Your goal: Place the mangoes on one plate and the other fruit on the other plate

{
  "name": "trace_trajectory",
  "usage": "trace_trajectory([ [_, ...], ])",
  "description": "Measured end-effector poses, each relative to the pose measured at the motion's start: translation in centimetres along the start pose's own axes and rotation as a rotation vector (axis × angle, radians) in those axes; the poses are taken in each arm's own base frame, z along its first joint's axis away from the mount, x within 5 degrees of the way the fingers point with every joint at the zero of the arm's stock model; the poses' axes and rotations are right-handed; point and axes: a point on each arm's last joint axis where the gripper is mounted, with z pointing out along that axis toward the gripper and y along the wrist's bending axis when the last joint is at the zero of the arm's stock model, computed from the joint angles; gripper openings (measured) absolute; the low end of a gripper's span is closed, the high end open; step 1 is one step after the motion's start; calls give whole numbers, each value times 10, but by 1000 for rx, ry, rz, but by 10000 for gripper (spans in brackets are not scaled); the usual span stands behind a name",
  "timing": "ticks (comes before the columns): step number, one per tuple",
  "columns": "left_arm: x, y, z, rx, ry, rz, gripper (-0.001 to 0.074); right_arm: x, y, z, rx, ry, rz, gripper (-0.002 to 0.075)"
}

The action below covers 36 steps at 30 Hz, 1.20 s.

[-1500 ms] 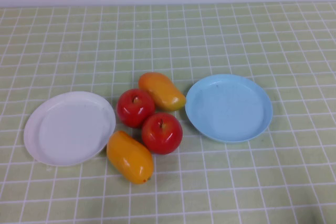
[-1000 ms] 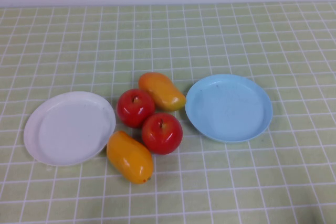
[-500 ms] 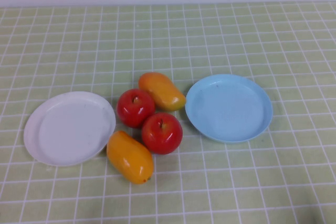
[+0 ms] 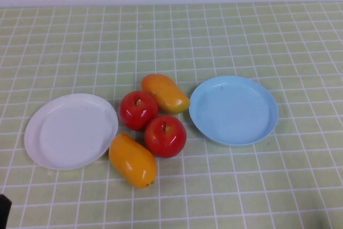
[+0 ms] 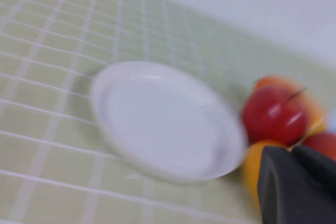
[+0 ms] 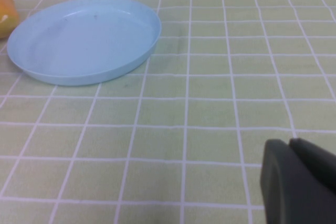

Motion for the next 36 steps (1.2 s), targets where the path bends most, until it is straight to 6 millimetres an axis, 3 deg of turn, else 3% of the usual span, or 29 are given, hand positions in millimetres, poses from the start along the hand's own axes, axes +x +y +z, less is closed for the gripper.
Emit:
trace_trajectory([
  [4,-6,-5,0,66,-53,-305,2,0,0,0,0,0,0,-16],
  [11,-11,-5,-1,80,-105,-388,2,0,0,0,0,0,0,-16],
  [14,-11,-8,-2,91,-80,-361,1,0,0,0,0,0,0,-16],
  [18,-26,-23,-3,112,56,-268,1,0,0,0,0,0,0,-16],
  [25,-74,-52,9,123,395,-41,1,0,0,0,0,0,0,-16],
  [32,-101,-65,45,165,639,121,1,0,0,0,0,0,0,-16],
  [36,-107,-63,83,159,748,157,1,0,0,0,0,0,0,-16],
])
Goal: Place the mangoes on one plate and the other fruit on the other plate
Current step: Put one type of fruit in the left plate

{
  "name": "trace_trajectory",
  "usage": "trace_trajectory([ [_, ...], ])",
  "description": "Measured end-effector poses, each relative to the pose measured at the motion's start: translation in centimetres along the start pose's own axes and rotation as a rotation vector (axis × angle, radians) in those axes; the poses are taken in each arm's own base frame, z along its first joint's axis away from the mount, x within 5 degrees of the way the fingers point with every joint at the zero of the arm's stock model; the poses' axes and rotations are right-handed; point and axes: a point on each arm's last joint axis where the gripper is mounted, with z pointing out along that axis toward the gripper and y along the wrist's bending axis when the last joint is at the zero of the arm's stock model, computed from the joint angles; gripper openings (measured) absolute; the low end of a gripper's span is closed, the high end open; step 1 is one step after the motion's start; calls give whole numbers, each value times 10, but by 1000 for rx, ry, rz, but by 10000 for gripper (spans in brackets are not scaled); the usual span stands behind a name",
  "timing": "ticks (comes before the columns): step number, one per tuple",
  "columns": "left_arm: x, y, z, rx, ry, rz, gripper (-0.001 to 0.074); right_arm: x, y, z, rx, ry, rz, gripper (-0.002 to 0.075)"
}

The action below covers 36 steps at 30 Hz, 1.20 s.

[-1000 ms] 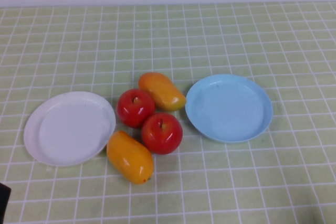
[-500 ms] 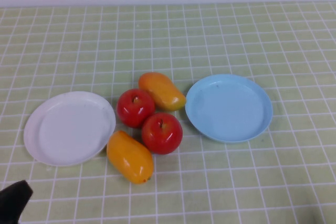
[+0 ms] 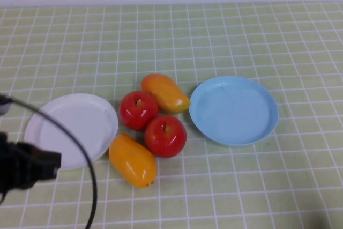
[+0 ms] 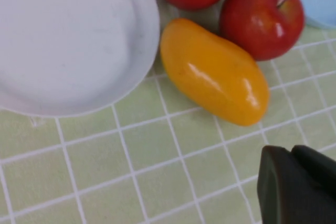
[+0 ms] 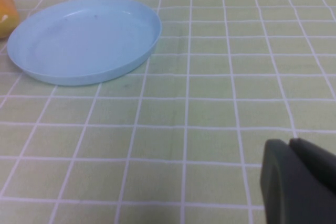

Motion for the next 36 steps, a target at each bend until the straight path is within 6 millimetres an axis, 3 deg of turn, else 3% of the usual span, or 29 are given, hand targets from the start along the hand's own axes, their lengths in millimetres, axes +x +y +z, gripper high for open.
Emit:
trace_trajectory([
  [8,-66,13,44,-19,170,106,1,0,0,0,0,0,0,-16],
  [18,-119,-44,102,-28,368,388,1,0,0,0,-1,0,2,-16],
  [22,-133,-55,124,-33,435,429,11,0,0,0,-1,0,2,-16],
  [25,-140,-54,139,-39,452,428,89,0,0,0,-1,2,2,-16],
  [32,-144,-47,168,-61,468,478,505,0,0,0,-1,2,3,-17],
  [36,-146,-43,177,-78,453,521,585,0,0,0,-1,2,3,-17],
])
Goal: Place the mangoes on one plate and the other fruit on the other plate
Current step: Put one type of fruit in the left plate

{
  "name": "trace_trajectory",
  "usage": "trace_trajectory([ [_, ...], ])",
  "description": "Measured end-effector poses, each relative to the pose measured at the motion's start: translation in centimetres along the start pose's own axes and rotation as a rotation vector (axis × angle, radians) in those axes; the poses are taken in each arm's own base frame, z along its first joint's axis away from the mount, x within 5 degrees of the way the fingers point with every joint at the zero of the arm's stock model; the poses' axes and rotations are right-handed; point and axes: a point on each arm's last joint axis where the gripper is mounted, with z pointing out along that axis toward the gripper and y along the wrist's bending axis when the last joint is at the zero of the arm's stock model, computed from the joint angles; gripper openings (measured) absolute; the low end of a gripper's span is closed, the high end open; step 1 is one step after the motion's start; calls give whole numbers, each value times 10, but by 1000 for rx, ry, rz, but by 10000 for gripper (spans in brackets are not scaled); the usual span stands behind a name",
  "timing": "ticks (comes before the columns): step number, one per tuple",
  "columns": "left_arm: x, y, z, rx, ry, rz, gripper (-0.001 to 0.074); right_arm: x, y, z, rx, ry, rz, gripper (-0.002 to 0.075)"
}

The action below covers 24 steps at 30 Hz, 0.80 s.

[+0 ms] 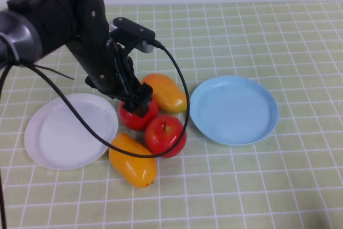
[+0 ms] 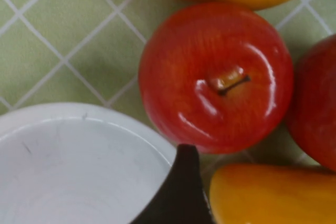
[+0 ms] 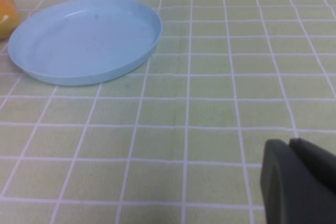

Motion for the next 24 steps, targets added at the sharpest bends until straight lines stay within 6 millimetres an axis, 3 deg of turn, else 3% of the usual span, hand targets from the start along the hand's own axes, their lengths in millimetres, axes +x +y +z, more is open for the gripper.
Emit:
trace_trajectory([
  [9,-6,6,24,-13,17,18,606,0,0,0,0,0,0,-16],
  [24,-23,14,48,-28,8,25,610,0,0,0,0,0,0,-16],
])
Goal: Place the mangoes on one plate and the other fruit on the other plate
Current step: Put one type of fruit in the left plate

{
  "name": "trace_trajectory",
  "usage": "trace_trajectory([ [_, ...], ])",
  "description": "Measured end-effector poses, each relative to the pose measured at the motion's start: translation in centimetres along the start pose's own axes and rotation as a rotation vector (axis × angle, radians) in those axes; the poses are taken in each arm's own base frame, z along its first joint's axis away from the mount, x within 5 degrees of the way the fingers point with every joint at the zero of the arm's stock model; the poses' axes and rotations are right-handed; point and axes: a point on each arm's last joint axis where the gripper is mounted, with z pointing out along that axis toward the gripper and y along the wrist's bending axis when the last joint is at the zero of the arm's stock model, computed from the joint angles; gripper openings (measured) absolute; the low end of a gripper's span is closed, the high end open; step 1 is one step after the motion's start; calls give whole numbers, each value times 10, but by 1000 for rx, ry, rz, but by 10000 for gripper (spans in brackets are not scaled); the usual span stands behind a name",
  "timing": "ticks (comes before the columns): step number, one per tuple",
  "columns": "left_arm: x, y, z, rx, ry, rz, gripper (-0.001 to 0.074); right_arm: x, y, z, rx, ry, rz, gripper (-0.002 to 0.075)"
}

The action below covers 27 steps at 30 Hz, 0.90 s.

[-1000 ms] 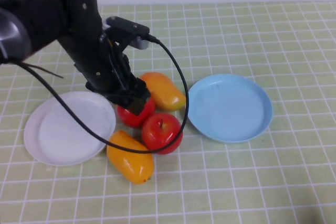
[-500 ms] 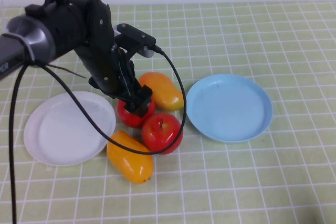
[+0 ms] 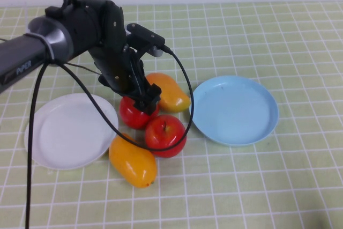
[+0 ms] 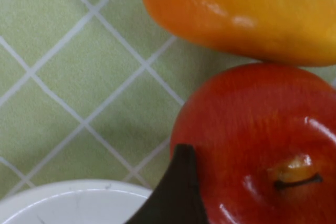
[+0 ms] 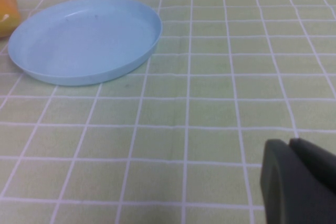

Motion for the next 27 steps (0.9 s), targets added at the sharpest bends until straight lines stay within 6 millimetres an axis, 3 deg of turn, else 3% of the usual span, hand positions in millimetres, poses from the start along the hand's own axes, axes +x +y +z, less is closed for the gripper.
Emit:
trace_trajectory([
  [6,0,1,0,-10,6,7,548,0,0,0,0,0,0,-16],
  [16,-1,3,-5,-36,36,35,548,0,0,0,0,0,0,-16],
  [21,-2,9,-41,-112,77,24,548,0,0,0,0,0,0,-17],
  [25,1,19,-70,-172,53,-96,548,0,0,0,0,0,0,-16],
  [27,10,26,-73,-182,60,-179,547,0,0,0,0,0,0,-16],
])
